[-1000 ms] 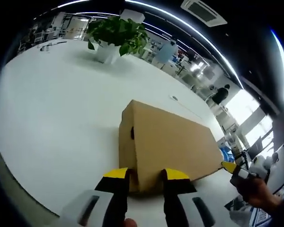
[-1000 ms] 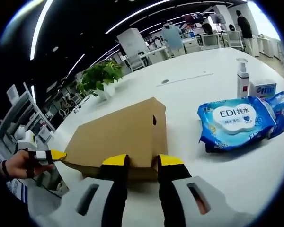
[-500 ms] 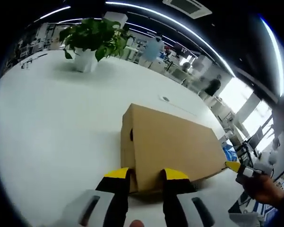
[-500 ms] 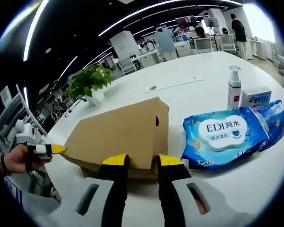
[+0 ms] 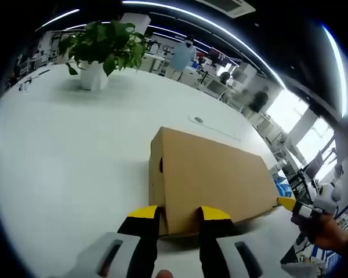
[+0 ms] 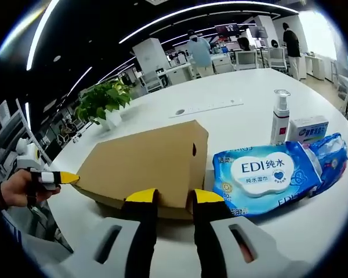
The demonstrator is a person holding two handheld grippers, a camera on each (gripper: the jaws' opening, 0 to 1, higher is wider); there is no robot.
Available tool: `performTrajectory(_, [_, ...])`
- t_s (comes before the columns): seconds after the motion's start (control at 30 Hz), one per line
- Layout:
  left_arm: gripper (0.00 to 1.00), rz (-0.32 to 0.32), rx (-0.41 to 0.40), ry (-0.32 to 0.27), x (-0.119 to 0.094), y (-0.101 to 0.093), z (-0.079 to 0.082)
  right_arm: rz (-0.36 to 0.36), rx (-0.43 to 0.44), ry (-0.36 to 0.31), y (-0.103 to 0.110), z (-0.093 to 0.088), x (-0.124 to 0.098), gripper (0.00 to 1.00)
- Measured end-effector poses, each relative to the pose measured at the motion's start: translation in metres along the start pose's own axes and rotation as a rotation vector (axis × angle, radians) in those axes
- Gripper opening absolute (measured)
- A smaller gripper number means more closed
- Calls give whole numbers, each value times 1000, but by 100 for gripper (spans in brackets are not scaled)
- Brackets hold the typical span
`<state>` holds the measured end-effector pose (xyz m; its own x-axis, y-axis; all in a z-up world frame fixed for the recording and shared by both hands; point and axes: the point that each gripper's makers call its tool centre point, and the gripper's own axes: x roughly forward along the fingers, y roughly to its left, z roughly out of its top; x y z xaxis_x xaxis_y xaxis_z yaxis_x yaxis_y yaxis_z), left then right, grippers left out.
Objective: Operate the shoe box by opening the lid, removing the specified soft item, and placing it in the target area until the item is outside and the box remains undamaged.
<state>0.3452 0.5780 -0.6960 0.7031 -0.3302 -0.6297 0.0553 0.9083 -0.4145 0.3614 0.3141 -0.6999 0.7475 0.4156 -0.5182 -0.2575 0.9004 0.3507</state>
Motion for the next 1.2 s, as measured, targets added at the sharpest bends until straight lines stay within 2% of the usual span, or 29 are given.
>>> performTrajectory(0.27, [27, 1, 35, -7, -2, -1, 0, 8, 36, 22, 0, -2, -2, 22])
performTrajectory(0.4, [26, 18, 127, -9, -5, -1, 1, 2, 32, 37, 1, -2, -4, 22])
performTrajectory(0.47, [24, 47, 188, -31, -9, -3, 3, 4, 29, 30, 2, -2, -7, 25])
performTrajectory(0.53, [27, 38, 195, -38, -14, -9, 0, 20, 48, -33, 4, 5, -14, 30])
performTrajectory(0.6, [33, 48, 206, -45, -19, -9, -3, 34, 66, -40, 4, 2, -19, 33])
performTrajectory(0.67, [35, 63, 227, -50, -24, -6, -7, 27, 31, -24, 0, -6, -27, 34])
performTrajectory(0.73, [38, 116, 332, -47, -34, 2, -11, 18, 21, -18, -5, -12, -35, 36])
performTrajectory(0.77, [40, 117, 356, -54, -38, 1, -12, 11, 18, -19, -9, -15, -40, 37])
performTrajectory(0.87, [41, 106, 377, -59, -49, 2, -16, -5, 8, -20, -14, -21, -52, 41])
performTrajectory(1.03, [48, 89, 362, -61, -58, 6, -28, -29, -27, -14, -21, -32, -68, 45])
performTrajectory(1.2, [53, 62, 363, -65, -63, 0, -37, -49, -49, -15, -23, -40, -80, 48])
